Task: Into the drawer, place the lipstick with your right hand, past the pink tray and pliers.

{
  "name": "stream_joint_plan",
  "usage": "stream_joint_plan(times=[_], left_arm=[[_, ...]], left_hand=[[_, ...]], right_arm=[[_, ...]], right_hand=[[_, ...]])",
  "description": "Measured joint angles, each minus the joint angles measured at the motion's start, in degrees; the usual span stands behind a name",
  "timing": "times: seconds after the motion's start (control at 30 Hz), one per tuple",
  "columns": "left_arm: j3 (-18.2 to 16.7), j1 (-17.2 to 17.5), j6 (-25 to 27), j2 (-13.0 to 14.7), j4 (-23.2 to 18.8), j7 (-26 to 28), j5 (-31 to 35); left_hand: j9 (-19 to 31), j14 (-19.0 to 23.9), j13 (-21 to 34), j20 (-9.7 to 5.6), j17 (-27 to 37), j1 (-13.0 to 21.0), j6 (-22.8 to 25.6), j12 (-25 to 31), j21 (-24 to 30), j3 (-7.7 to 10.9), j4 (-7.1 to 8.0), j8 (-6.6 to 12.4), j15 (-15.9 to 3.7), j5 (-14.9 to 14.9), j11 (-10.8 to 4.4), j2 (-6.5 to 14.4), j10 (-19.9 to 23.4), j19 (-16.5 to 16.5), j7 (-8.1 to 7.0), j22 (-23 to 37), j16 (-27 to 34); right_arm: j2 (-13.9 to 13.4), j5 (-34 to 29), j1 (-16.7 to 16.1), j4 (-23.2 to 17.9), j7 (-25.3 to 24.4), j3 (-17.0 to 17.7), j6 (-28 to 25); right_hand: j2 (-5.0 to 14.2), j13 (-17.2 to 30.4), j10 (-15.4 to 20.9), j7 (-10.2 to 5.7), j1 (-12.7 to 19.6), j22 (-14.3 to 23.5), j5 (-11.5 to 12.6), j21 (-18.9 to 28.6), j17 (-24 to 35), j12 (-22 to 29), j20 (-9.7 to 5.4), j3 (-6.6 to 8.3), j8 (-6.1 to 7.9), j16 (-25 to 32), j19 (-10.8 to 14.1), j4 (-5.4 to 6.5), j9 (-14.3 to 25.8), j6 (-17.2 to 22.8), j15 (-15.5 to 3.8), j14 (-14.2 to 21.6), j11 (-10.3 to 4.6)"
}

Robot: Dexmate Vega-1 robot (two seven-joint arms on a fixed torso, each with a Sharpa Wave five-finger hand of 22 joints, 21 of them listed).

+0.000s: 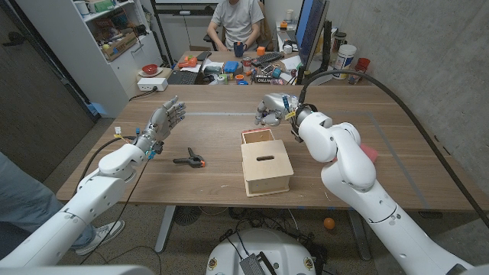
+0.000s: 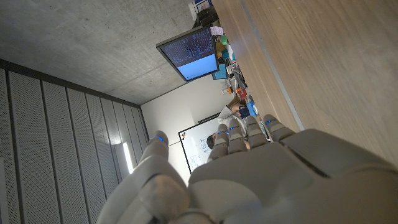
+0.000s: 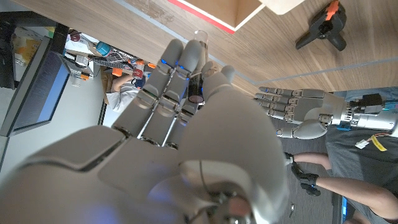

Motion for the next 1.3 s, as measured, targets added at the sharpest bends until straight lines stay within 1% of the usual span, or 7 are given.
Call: stream_joint_plan(times=[0.2,0.27,0.33,0.53,1.13,1.2,1.3], left_arm=[[0.5,-0.5,0.0,-0.2,0.3,-0.1,0.1],[0.6,-0.6,0.1,-0.3,0.4,-0.1,0.1],[0.7,-0.7,0.1,-0.4,0.5,-0.1,0.2],[0.8,-0.7,0.1,-0.4,0.6,-0.2,0.2],[0.4,-0.1,0.0,-0.4,0.8,0.0,0.2],[0.3,0.1,0.0,-0.4,0.8,0.1,0.2],[0.2,0.2,0.0,-0.3,0.7,0.3,0.2]], left_hand=[[0.0,-0.1,0.0,0.0,0.0,0.0,0.0,0.0,0.0,0.0,0.0,0.0,-0.1,0.0,0.0,0.0,0.0,0.0,0.0,0.0,0.0],[0.0,-0.2,0.0,0.0,0.0,0.0,0.0,0.0,0.0,0.0,0.0,0.0,-0.2,0.0,0.0,0.0,0.0,0.0,0.0,0.0,0.0],[0.0,-0.2,0.0,0.0,0.0,0.0,0.0,0.0,0.0,0.0,0.0,0.0,-0.2,0.0,0.0,0.0,0.0,0.0,0.0,0.0,0.0],[0.0,-0.2,0.0,0.0,0.0,0.0,0.0,0.0,0.0,0.0,0.0,0.0,-0.19,0.0,0.0,0.0,0.0,0.0,0.0,0.0,0.0],[0.0,-0.2,0.0,0.0,0.0,0.0,0.0,0.0,0.0,0.0,0.0,0.0,-0.19,0.0,0.0,0.0,0.0,0.0,0.0,0.0,0.0],[0.0,-0.2,0.0,0.0,0.0,0.0,0.0,0.0,0.0,0.0,0.0,0.0,-0.19,0.0,-0.32,0.0,-0.3,0.0,0.0,0.0,0.0],[0.0,-0.2,0.0,0.0,0.0,0.0,0.0,0.0,0.0,0.0,0.0,0.0,-0.19,0.0,-0.32,0.0,-0.3,0.0,0.0,0.0,0.0]], right_arm=[[0.8,0.4,1.0,1.8,-0.7,-1.1,0.3],[1.1,0.7,1.3,2.3,-0.9,-1.5,0.4],[1.2,0.9,1.5,2.8,-1.1,-1.7,0.5],[1.6,1.7,2.1,4.2,-1.7,-2.5,0.5],[1.5,3.2,3.4,8.2,-3.4,-4.4,-0.3],[1.4,3.4,3.5,8.7,-3.4,-4.6,-0.5],[1.2,3.7,3.7,9.1,-3.5,-4.7,-0.7]], right_hand=[[-0.12,0.2,0.0,0.25,0.1,0.0,0.3,0.3,0.1,0.2,0.0,-0.14,0.0,-0.1,0.0,-0.18,0.0,0.4,-0.3,0.3,0.0],[-0.12,0.3,0.0,-0.07,0.1,0.0,0.4,0.3,0.3,0.2,0.0,-0.14,0.33,-0.3,0.0,-0.18,0.0,0.7,-0.15,0.5,0.0],[-0.43,0.3,0.0,-0.06,0.4,0.0,0.4,0.6,0.3,0.4,0.0,-0.14,0.33,-0.3,0.0,-0.18,0.0,0.7,-0.21,0.6,0.0],[-0.44,0.5,0.1,-0.06,0.4,-0.3,0.4,0.8,0.3,0.4,0.0,0.08,0.33,-0.3,0.0,-0.4,0.0,0.7,-0.21,0.6,0.06],[-0.45,0.5,0.4,-0.06,0.4,-0.3,0.5,1.4,0.7,0.4,0.0,0.08,0.55,-1.0,0.0,-0.4,0.3,0.7,-0.61,1.4,-0.04],[-0.45,0.5,0.4,-0.06,0.4,-0.3,0.5,1.4,0.8,0.4,0.0,0.08,0.55,-1.0,0.0,-0.4,0.3,0.7,-0.51,1.5,-0.04],[-0.46,0.5,0.4,-0.06,0.4,-0.3,0.5,1.4,0.8,0.4,0.0,0.08,0.55,-1.0,0.0,-0.4,0.3,0.7,-0.78,1.8,-0.05]])
